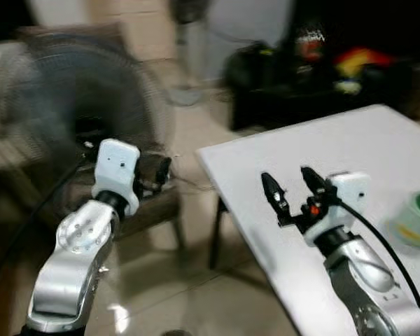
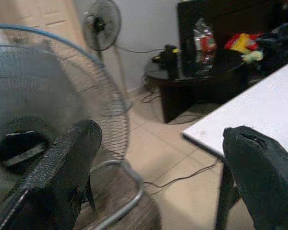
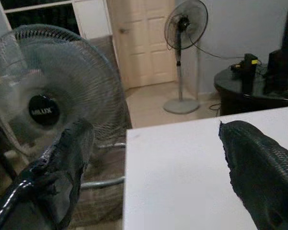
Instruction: Setting the table
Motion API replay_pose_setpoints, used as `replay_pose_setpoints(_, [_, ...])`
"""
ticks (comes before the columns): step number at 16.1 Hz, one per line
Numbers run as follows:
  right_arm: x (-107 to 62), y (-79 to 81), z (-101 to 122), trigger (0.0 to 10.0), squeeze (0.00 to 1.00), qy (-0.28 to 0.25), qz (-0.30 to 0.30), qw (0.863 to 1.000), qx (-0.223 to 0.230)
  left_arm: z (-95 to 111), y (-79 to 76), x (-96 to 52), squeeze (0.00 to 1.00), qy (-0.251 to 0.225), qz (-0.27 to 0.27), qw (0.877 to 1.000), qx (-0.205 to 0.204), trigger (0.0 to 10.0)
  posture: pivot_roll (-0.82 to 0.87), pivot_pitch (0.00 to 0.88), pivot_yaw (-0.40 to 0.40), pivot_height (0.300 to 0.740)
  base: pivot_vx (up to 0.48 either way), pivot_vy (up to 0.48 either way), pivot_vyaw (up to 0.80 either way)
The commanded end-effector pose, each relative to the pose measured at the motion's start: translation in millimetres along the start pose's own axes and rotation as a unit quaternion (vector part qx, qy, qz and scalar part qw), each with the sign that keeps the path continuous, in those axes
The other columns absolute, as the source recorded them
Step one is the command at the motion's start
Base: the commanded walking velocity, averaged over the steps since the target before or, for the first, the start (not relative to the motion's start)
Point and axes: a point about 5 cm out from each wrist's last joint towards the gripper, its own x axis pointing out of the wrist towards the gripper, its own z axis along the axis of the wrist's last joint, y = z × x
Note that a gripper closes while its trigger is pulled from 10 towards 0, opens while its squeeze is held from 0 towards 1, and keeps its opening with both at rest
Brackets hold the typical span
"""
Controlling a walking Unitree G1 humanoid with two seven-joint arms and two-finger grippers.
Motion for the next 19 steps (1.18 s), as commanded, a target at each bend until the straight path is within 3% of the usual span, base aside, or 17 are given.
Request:
replay_pose_setpoints(1, [0.6, 1.4, 1.6, 10.0, 1.00, -0.009, 0.007, 1.000, 0.008, 2.9, 2.3, 0.4, 0.00, 0.000, -0.001, 1.000, 0.005, 10.0, -0.03, 0.000, -0.022, 0.740, 0.000, 0.304, 0.80])
replay_pose_setpoints(5, [-3.5, -4.1, -5.0, 10.0, 1.00, -0.012, -0.031, 0.998, 0.052, 4.8, 4.7, 2.4, 0.00, -0.002, -0.006, 1.000, 0.011, 10.0, -0.04, 0.000, -0.013, 0.740, 0.000, 0.308, 0.40])
replay_pose_setpoints(6, [-4.1, -6.4, -6.4, 10.0, 0.73, -0.010, -0.037, 0.998, 0.055, 5.0, 5.6, 3.0, 0.00, -0.002, -0.006, 1.000, 0.012, 10.0, -0.04, 0.000, -0.011, 0.740, 0.000, 0.307, 0.00])
replay_pose_setpoints(7, [-4.3, -8.1, -7.3, 10.0, 0.58, -0.006, -0.040, 0.998, 0.053, 5.2, 5.8, 3.7, 0.00, -0.002, -0.007, 1.000, 0.012, 10.0, -0.04, 0.000, -0.010, 0.740, 0.000, 0.311, 0.00])
replay_pose_setpoints(8, [-4.3, -9.3, -8.2, 10.0, 0.13, -0.004, -0.044, 0.998, 0.053, 5.1, 6.0, 4.4, 0.00, -0.002, -0.008, 1.000, 0.013, 10.0, -0.05, 0.000, -0.010, 0.740, 0.000, 0.304, 0.00])
replay_pose_setpoints(9, [-4.0, -10.0, -8.8, 10.0, 0.00, -0.002, -0.047, 0.997, 0.054, 5.1, 5.7, 4.9, 0.00, -0.002, -0.009, 1.000, 0.013, 10.0, -0.05, 0.000, -0.009, 0.740, 0.000, 0.311, 0.00])
replay_pose_setpoints(15, [-3.3, -11.2, -14.3, 10.0, 0.00, 0.013, -0.045, 0.997, 0.069, 4.4, 5.6, 5.2, 0.00, -0.003, -0.011, 1.000, 0.014, 10.0, -0.04, 0.000, -0.013, 0.740, 0.000, 0.310, 0.00])
replay_pose_setpoints(19, [-2.3, -11.6, -15.8, 10.0, 0.00, 0.024, -0.035, 0.998, 0.051, 3.6, 5.5, 5.1, 0.00, -0.002, -0.010, 1.000, 0.011, 10.0, -0.04, 0.000, -0.016, 0.740, 0.000, 0.310, 0.00])
